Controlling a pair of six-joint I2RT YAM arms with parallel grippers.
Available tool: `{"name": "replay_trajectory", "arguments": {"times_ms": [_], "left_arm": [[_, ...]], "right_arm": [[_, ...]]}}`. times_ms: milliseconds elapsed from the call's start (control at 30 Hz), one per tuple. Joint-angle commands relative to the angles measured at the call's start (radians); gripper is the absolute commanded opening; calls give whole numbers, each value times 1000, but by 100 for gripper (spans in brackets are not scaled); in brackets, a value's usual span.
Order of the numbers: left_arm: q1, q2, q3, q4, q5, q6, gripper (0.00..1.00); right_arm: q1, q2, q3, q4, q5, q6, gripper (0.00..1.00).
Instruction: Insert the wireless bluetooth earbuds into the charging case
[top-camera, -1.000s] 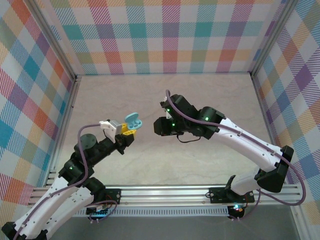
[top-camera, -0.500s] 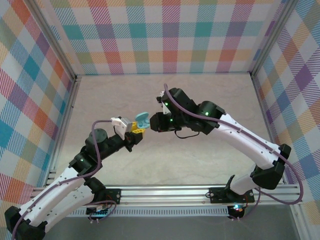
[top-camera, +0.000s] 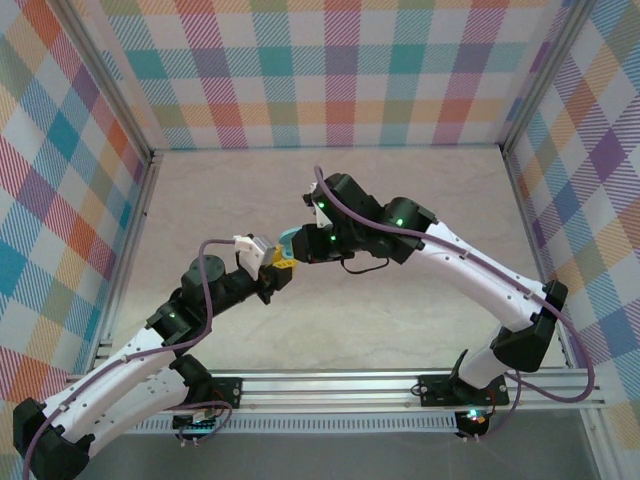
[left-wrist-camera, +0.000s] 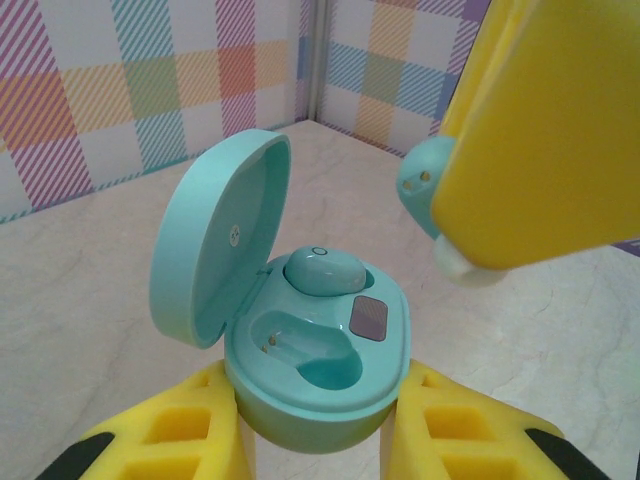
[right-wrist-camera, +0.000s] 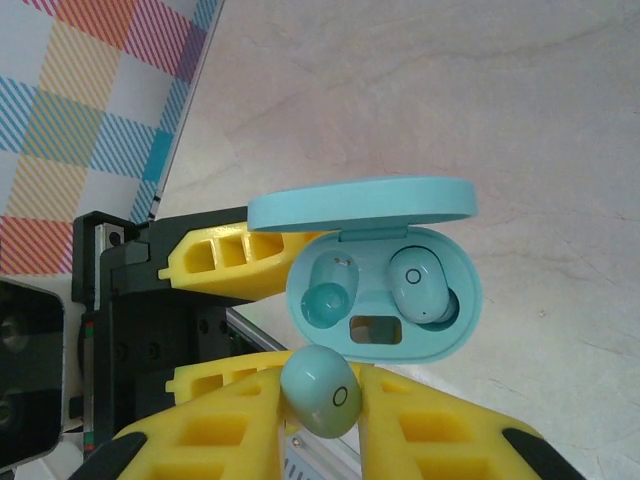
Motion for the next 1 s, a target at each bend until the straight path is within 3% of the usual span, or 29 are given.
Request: {"name": "replay_trajectory", "arguments": {"times_ms": [0, 967], "left_arm": [[-16, 2, 17, 65, -4, 9, 18], [-31, -18, 14, 48, -7, 6, 18]], "right_arm": [[7, 20, 15, -10, -11, -20, 24], [10, 117, 89, -66, 49, -69, 27]]}}
